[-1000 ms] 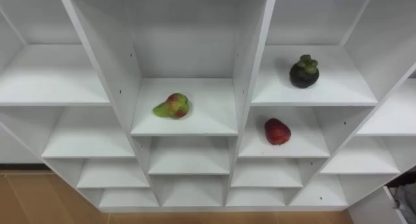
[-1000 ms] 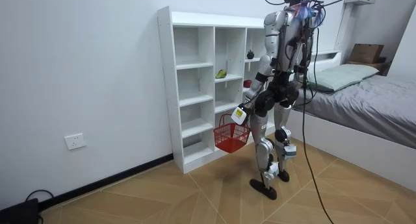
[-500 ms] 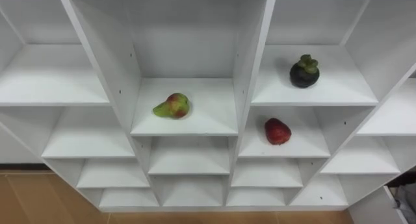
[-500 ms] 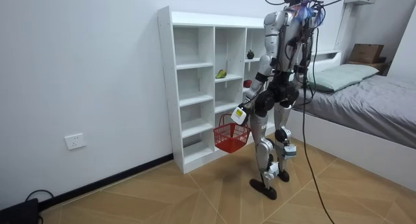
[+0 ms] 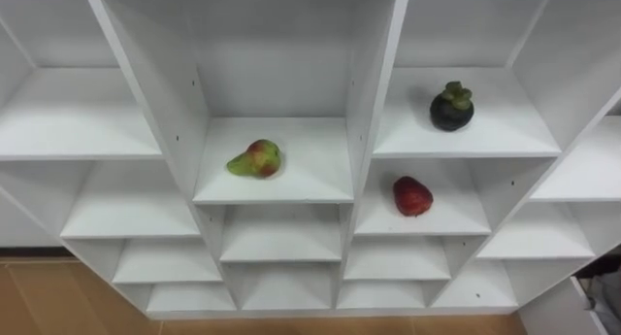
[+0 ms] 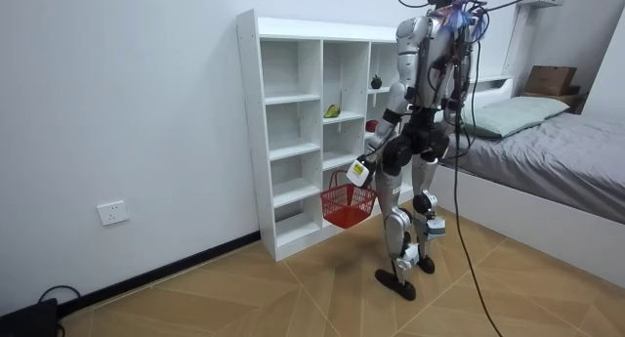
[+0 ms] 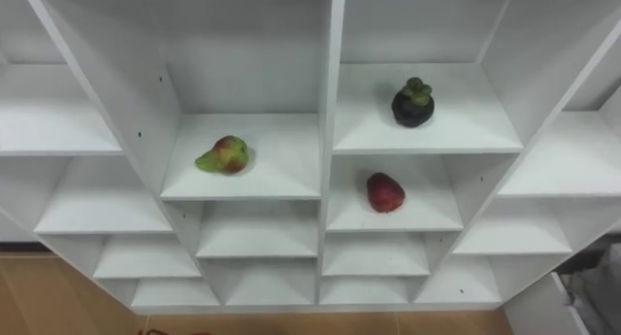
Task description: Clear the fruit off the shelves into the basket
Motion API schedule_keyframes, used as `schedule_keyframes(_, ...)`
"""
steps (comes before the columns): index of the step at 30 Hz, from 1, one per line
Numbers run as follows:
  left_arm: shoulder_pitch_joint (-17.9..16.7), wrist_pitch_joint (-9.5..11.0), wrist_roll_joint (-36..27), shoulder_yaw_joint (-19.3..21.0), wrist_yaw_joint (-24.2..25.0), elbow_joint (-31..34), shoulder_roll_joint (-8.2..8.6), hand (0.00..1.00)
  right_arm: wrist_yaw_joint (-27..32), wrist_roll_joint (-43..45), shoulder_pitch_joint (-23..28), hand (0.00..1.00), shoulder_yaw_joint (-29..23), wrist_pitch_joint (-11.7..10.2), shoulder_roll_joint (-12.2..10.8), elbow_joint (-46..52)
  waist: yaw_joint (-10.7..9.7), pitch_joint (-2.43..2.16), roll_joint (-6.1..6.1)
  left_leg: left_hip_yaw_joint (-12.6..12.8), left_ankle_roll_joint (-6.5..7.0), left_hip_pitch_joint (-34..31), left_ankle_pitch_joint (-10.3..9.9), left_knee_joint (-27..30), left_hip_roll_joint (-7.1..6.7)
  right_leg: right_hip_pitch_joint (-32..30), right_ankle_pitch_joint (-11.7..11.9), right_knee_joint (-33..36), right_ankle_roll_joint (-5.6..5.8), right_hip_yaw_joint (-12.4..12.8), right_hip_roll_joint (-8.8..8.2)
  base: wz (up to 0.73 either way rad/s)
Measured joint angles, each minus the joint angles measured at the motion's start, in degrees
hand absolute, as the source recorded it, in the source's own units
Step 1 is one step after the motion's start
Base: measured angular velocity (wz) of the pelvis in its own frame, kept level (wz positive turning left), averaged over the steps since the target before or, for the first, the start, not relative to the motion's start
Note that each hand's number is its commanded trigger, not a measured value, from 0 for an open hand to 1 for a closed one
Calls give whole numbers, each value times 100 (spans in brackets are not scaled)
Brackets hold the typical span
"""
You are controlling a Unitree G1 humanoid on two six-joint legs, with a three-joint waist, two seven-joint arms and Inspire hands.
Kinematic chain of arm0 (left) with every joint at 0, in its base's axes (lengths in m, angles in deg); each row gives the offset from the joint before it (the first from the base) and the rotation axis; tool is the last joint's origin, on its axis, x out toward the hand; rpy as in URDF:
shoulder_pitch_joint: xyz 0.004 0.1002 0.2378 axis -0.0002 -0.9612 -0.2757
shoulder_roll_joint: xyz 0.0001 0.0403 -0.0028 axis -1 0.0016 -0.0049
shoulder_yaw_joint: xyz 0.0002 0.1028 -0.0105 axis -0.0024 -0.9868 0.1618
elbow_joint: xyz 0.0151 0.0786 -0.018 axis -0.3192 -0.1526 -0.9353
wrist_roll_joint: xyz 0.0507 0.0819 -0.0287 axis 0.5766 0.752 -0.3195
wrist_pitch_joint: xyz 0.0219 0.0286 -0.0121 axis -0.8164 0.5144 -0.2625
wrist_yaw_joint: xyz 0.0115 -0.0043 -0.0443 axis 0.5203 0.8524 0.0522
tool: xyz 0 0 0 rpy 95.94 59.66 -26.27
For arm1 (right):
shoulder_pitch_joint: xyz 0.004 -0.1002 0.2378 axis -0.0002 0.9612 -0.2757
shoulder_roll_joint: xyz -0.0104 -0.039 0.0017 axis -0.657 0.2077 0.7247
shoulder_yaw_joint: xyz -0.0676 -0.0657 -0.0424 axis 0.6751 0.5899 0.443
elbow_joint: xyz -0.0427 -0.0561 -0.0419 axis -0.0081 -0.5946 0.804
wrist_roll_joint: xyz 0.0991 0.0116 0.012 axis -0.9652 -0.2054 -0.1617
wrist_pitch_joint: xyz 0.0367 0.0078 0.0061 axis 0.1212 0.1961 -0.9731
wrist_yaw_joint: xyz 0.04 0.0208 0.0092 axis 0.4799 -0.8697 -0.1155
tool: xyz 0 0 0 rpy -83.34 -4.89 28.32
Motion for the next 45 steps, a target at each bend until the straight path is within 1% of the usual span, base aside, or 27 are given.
schedule_keyframes(2,1,84,-1,0,-16,0,-7,100,158,-34,-23,0,-162,-51,6,54,-101,15,4,14,1,1,-2,-23,0,-11,-1,-4,1,18,3,-5)
schedule_keyframes(6,8,192,-1,0,-63,0,-19,100,405,-152,27,0,-299,-129,9,316,-175,18,10,28,6,5,-5,-32,3,-29,1,15,0,66,14,-5)
schedule_keyframes(7,7,199,-1,0,-76,0,-22,100,471,-160,29,0,-321,-157,10,381,-230,16,12,30,6,8,-5,-32,3,-30,2,27,0,68,15,0)
schedule_keyframes(9,6,211,2,0,-77,0,-26,100,582,-183,22,0,-379,-232,9,441,-253,16,17,40,6,12,-5,-32,4,-46,2,76,0,90,19,-4)
schedule_keyframes(10,4,219,2,1,-77,0,-27,100,608,-188,22,0,-402,-232,11,456,-251,14,14,40,6,11,-5,-32,4,-49,2,77,0,92,18,0)
schedule_keyframes(11,-21,263,1,7,-78,1,-35,100,655,-257,35,0,-460,-232,11,526,-247,-1,4,42,6,12,-5,-32,4,-52,2,78,0,93,19,0)
schedule_keyframes(13,-62,307,-4,10,-85,2,-53,100,747,-485,66,0,-513,-242,13,677,-253,-6,-10,45,6,10,-5,-32,4,-59,2,80,-1,96,19,0)
schedule_keyframes(17,-71,308,-4,9,-99,18,-93,100,1065,-909,101,0,-544,-256,17,1330,-251,-12,-27,53,6,-20,-5,-27,6,-128,4,87,-5,91,21,0)
schedule_keyframes(18,-69,308,-4,9,-99,18,-93,100,1118,-912,101,0,-545,-258,17,1426,-249,-16,-31,56,6,-22,-5,-27,7,-128,4,88,-5,91,20,0)
schedule_keyframes(21,-77,311,-50,5,-97,17,-94,100,1472,-843,104,0,-485,-271,2,1987,-223,-17,-49,171,6,-9,-5,-29,18,-140,7,103,-9,157,35,-13)
schedule_keyframes(23,-82,311,-53,4,-98,19,-105,100,1799,-836,146,0,-453,-285,-13,2635,-223,-29,-71,229,4,-16,-6,-29,21,-217,15,113,-14,211,47,-15)
schedule_keyframes(24,-75,311,-50,4,-98,19,-106,100,1879,-832,152,0,-445,-298,-12,2809,-222,-26,-74,241,4,-29,-6,-29,23,-236,26,112,-14,219,51,-15)
schedule_keyframes(26,-70,315,-49,-15,-103,23,-108,100,2199,-799,150,0,-359,-464,-2,3292,-221,-49,-64,305,3,-50,-6,-27,40,-267,75,98,-30,229,64,-14)
schedule_keyframes(28,-70,332,-57,-25,-119,25,-103,100,2447,-714,174,0,-250,-581,-5,3527,-230,-41,-87,317,2,-29,-5,-13,46,-232,85,89,-34,230,69,-4)
schedule_keyframes(30,-70,356,-58,-30,-120,28,-94,100,2681,-566,274,0,-223,-589,-26,3936,-214,-40,-94,327,2,-19,-5,-14,46,-220,85,79,-33,242,71,0)
schedule_keyframes(32,-69,368,-57,-112,-130,73,-120,100,2934,-351,280,0,-158,-721,-24,4291,-226,-37,-91,330,2,-23,-6,-22,45,-228,87,77,-29,242,71,0)
schedule_keyframes(35,-67,446,-56,-115,-127,86,-122,100,3168,-224,301,0,-138,-754,-13,4703,-205,-34,-82,337,2,2,-6,-31,43,-214,87,93,-29,254,74,0)
schedule_keyframes(37,-80,450,-48,-112,-116,86,-121,100,3316,-181,322,0,-141,-764,-12,5056,-180,-20,-57,338,2,0,-6,-31,43,-220,90,91,-28,262,77,0)
schedule_keyframes(39,-108,450,-43,-106,-110,86,-121,100,3404,-178,364,0,-152,-807,-8,5410,-186,-21,-41,332,2,-2,-6,-32,43,-218,91,84,-27,259,77,0)
schedule_keyframes(41,-122,450,-25,-113,-97,87,-118,100,3507,-161,361,0,-150,-894,7,5686,-174,-20,-25,326,2,-6,-6,-43,43,-219,91,93,-27,254,78,0)
schedule_keyframes(45,-147,450,36,-108,-100,82,-117,100,3551,-55,363,0,-152,-896,12,6131,-162,-27,-9,322,2,-51,-6,-66,40,-232,91,94,-27,253,79,0)
